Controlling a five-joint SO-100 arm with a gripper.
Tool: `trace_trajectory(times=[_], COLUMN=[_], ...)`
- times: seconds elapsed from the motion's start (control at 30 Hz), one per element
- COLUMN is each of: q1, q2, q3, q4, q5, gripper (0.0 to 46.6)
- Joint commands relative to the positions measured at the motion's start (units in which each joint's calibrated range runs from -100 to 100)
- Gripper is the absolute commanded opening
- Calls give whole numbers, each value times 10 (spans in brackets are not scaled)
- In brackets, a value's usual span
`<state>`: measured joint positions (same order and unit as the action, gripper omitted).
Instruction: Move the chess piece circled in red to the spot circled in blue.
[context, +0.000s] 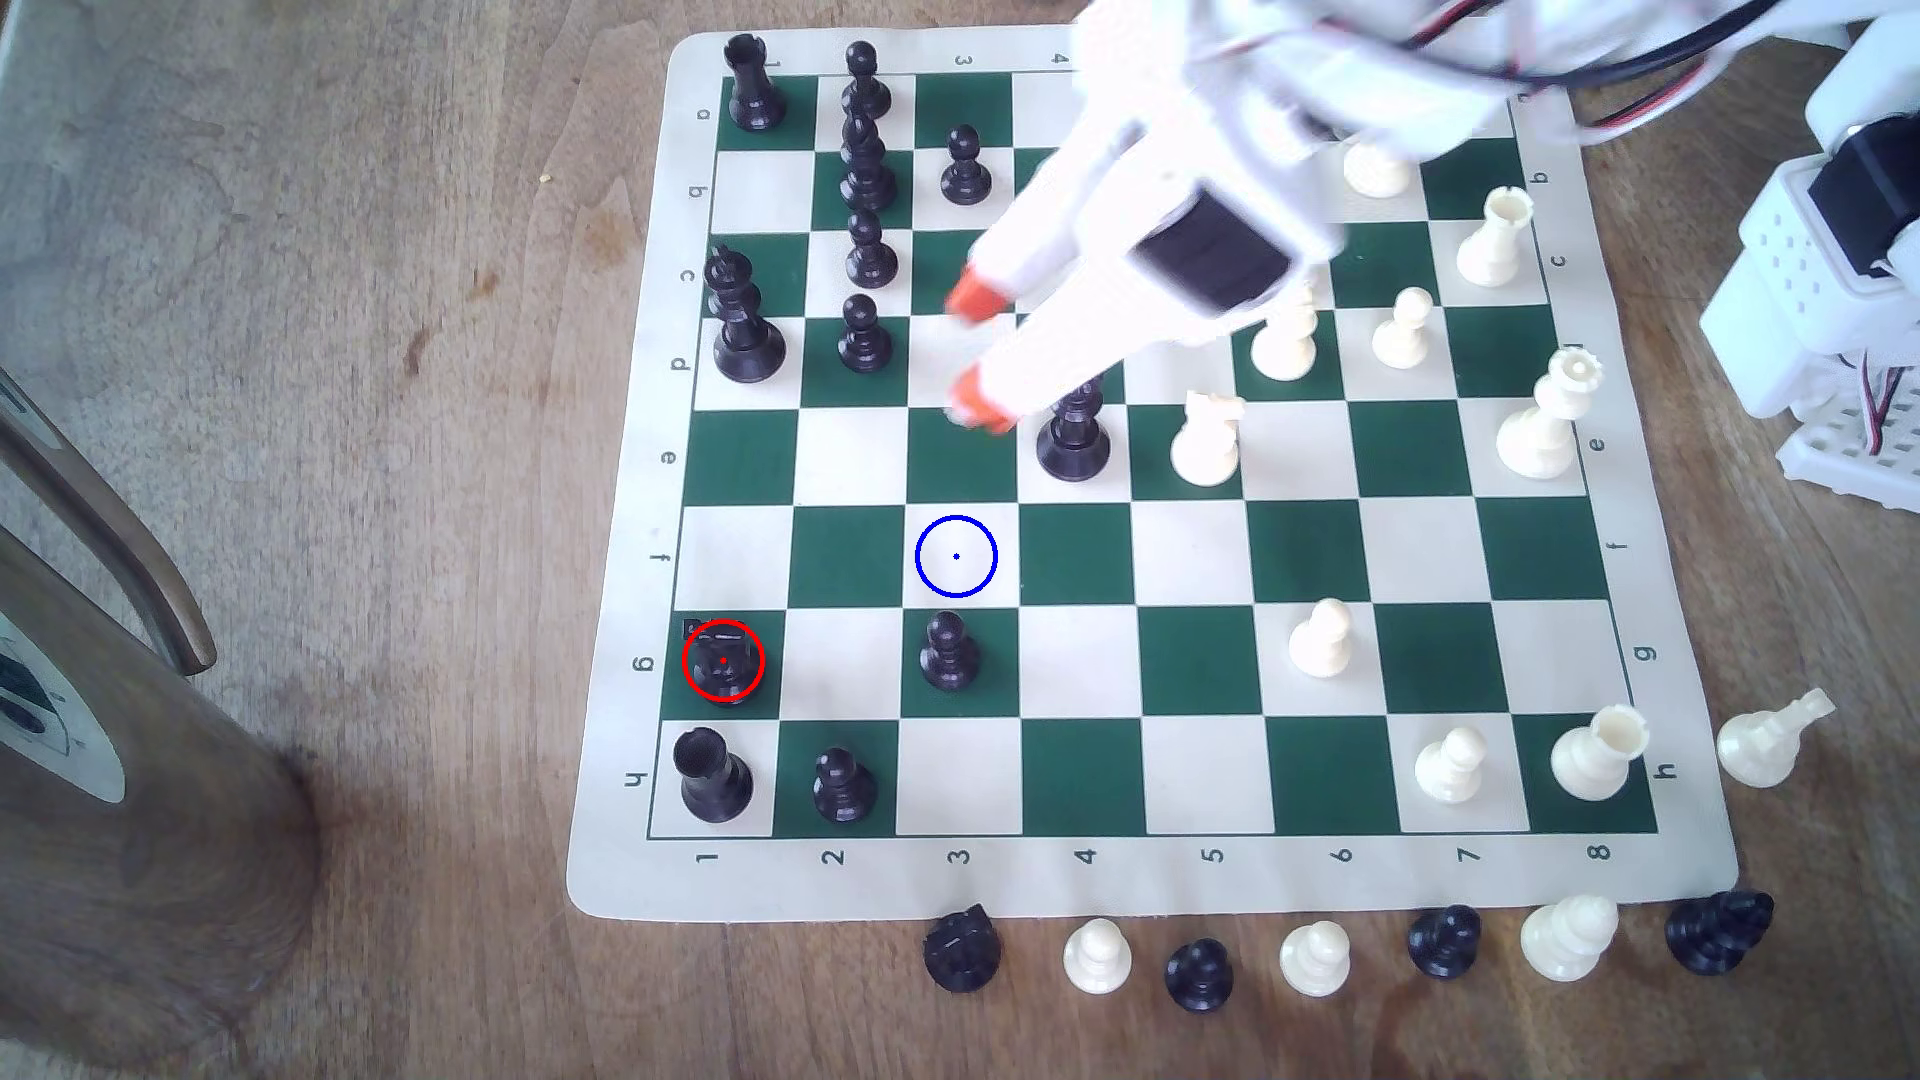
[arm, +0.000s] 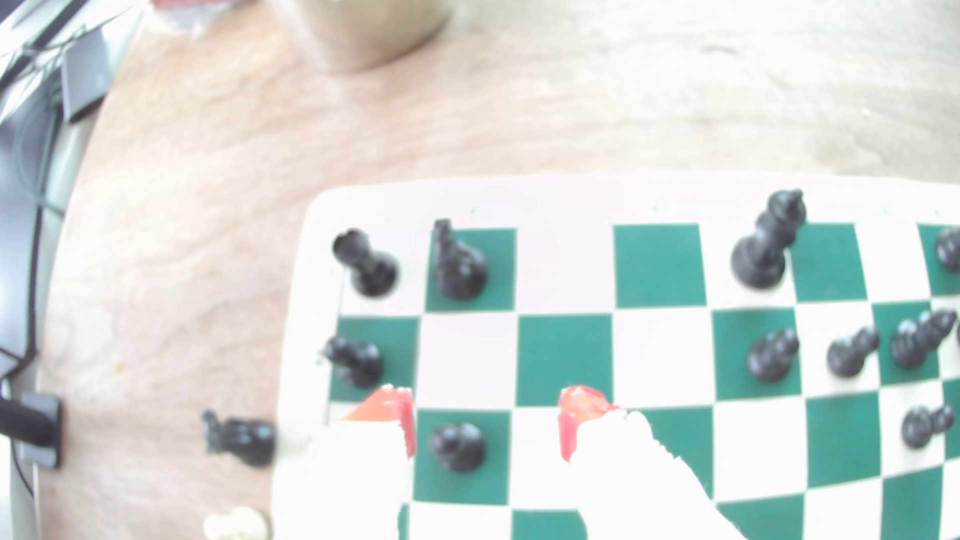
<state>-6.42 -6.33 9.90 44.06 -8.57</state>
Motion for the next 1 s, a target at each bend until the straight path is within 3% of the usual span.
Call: trace_trajectory(times=[0.0,0.5,0.97], q1=[-5,-1,-28], q2=[31,171,276], q3=[-57,-52,-103], q4=[-57,-283,-343], q5=[6,28,26], gripper=[160,158,155])
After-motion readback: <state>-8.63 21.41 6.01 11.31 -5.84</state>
